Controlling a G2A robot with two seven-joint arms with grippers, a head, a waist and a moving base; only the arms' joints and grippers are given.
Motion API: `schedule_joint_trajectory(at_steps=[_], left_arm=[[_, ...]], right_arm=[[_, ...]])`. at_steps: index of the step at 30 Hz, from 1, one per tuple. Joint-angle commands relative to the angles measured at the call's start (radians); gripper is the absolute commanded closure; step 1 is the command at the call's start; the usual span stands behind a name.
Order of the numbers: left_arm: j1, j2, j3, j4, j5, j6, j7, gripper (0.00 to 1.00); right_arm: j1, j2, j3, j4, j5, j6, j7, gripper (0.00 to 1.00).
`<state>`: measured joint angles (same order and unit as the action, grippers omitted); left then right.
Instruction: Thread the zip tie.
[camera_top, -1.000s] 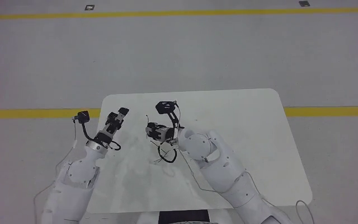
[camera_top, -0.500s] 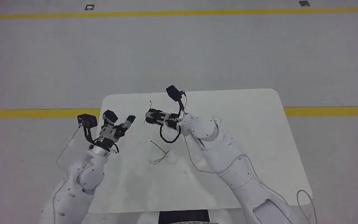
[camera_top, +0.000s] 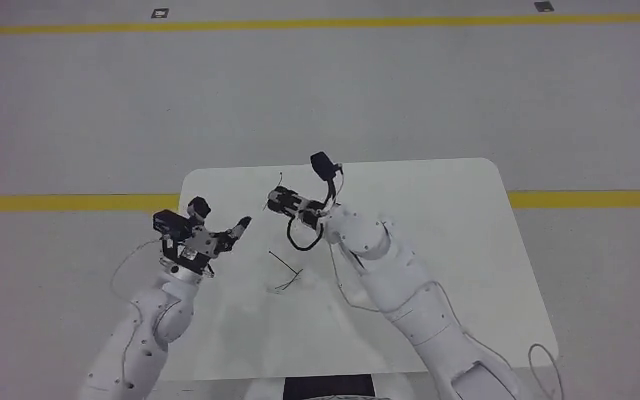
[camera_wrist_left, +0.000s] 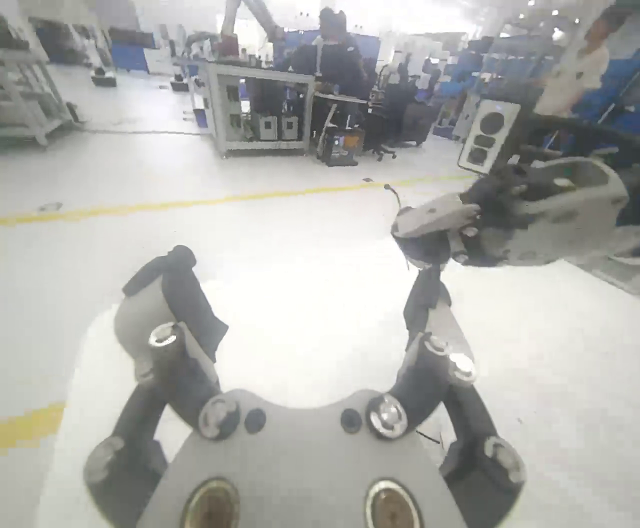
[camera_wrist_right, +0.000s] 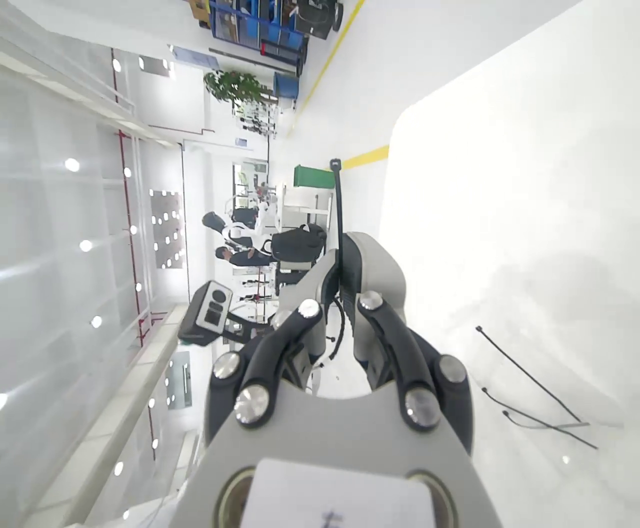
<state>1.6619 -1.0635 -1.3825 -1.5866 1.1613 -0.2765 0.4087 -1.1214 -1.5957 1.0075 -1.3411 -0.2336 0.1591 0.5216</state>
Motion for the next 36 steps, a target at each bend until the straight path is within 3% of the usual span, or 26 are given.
schedule_joint_trajectory(at_steps=[1,2,4,14,19,24,25,27,36], left_arm=[[-0.008,0.001,0.014,0.021,0.058,-0.044,0.057,0.0],[-0.012,0.002,0.024,0.031,0.07,-0.064,0.074,0.0],[-0.022,0.005,0.033,0.046,0.114,-0.059,0.093,0.0],[-0.031,0.002,0.043,0.06,0.098,-0.054,0.082,0.0],[-0.041,0.003,0.061,0.073,0.154,-0.064,0.128,0.0],[-0.041,0.003,0.061,0.073,0.154,-0.064,0.128,0.0],[-0.041,0.003,0.061,0.073,0.154,-0.064,0.128,0.07],[-0.041,0.003,0.061,0.073,0.154,-0.064,0.128,0.99],[-0.044,0.001,0.067,0.064,0.156,-0.053,0.11,1.0]], right_arm=[[0.004,-0.002,-0.003,0.01,0.017,-0.011,-0.02,1.0],[0.009,-0.003,-0.007,0.02,0.023,-0.017,-0.016,1.0],[0.028,-0.006,-0.018,0.046,0.036,-0.034,-0.003,1.0],[0.015,-0.005,-0.026,0.045,0.026,-0.04,-0.022,1.0],[0.014,-0.006,-0.033,0.056,0.04,-0.059,-0.037,1.0],[0.014,-0.006,-0.033,0.056,0.04,-0.059,-0.037,1.0],[0.014,-0.006,-0.033,0.056,0.04,-0.059,-0.037,1.0],[0.005,-0.005,-0.037,0.049,0.032,-0.068,-0.049,1.0],[-0.011,0.002,-0.049,0.018,-0.016,-0.084,-0.081,1.0]])
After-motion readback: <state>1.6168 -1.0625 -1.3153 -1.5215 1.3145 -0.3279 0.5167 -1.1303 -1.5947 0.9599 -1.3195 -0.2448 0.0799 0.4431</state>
